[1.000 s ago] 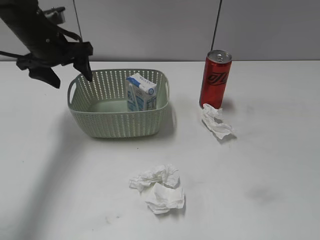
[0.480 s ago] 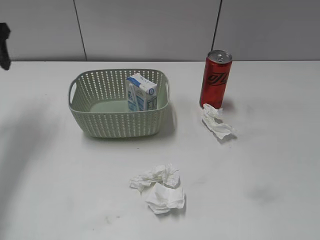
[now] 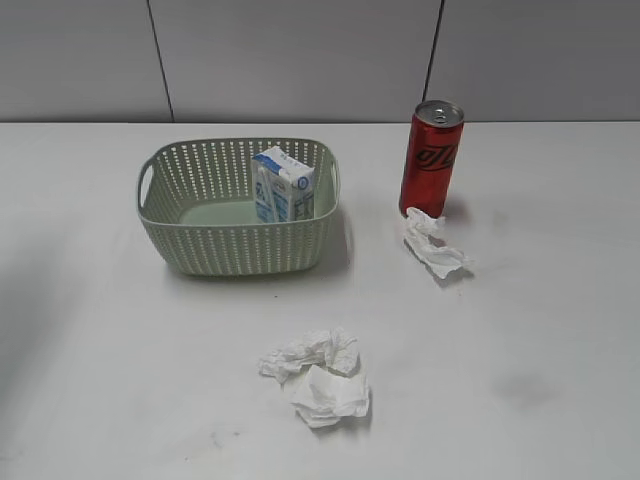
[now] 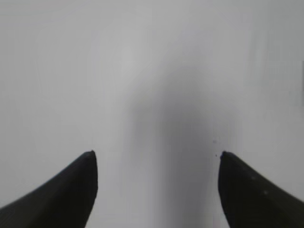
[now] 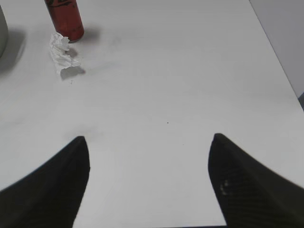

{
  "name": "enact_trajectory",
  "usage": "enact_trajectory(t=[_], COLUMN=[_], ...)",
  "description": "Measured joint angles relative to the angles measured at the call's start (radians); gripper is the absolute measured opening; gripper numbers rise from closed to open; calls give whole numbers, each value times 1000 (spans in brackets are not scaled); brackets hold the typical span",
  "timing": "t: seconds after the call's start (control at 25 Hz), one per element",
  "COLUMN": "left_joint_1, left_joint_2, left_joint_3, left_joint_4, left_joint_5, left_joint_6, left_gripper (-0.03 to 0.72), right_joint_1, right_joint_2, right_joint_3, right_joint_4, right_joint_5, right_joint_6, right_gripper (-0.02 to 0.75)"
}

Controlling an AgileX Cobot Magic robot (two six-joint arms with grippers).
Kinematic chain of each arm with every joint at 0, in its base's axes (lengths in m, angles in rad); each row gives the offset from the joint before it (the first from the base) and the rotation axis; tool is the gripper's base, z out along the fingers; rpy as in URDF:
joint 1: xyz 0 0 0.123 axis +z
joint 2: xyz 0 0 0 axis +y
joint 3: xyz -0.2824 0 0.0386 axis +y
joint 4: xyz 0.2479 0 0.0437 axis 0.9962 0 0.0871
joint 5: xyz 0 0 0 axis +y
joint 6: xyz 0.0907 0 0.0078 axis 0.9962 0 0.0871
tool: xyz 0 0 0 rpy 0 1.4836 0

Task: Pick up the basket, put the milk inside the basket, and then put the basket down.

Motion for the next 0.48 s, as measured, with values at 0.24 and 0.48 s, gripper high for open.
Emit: enact_trajectory(t=[0.24, 0.48], left_joint_1=[0, 0], left_joint_2=[-287, -557], left_joint_3=[274, 483], left_joint_4=[1, -1], left_joint_5=[-49, -106], left_joint_6=[32, 48], left_gripper=[594, 593], right_joint_1=[0, 0], right_joint_2=[0, 0], right_joint_3=[0, 0], right_joint_4=[0, 0], right_joint_5=[0, 0], right_joint_6=[0, 0], right_gripper=[590, 590])
